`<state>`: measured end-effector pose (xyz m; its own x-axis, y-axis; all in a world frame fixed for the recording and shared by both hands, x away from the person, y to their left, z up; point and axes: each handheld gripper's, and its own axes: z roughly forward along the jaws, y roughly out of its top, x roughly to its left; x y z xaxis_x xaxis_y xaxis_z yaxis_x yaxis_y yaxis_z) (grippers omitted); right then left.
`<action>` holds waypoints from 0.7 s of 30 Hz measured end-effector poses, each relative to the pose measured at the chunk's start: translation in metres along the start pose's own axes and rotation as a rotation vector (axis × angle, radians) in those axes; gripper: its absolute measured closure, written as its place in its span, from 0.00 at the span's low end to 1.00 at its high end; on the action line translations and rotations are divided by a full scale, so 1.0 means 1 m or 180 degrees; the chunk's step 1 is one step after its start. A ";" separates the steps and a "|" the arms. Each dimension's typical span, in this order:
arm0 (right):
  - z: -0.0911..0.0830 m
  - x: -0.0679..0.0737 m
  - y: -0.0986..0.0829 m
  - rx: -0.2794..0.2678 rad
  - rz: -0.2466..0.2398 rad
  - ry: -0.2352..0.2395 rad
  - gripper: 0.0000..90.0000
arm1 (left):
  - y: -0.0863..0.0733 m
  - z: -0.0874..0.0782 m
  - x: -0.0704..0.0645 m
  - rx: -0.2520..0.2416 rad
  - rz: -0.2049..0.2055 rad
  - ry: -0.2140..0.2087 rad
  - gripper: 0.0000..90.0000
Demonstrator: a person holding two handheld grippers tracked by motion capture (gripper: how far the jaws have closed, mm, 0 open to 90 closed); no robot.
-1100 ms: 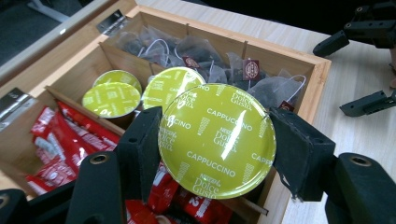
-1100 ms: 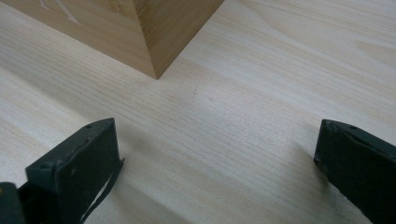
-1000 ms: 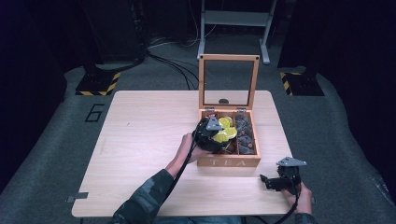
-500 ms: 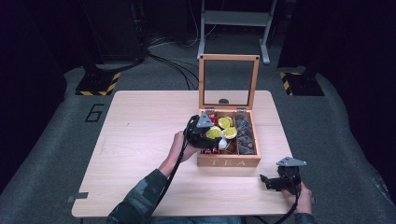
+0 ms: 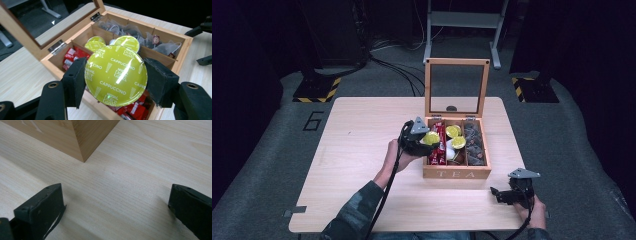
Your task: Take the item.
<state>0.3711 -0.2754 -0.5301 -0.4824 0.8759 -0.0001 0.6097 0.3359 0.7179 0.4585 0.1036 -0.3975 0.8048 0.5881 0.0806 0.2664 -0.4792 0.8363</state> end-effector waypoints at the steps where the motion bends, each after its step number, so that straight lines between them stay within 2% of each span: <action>1: 0.000 0.000 0.000 0.0000 0.0001 -0.0001 0.00 | -0.001 -0.002 0.002 0.0011 -0.0023 -0.0004 0.42; 13: 0.000 0.000 0.000 0.0001 0.0000 0.0000 0.00 | -0.012 -0.016 0.020 0.0006 -0.0108 0.0184 0.42; 21: 0.000 0.000 0.000 0.0000 0.0001 -0.0001 0.00 | -0.022 -0.025 0.036 -0.0004 -0.0244 0.0305 0.42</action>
<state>0.3711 -0.2753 -0.5301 -0.4821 0.8761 -0.0001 0.6099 0.3358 0.7178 0.4681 0.1517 -0.3996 0.7277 0.6826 0.0679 0.3245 -0.4297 0.8426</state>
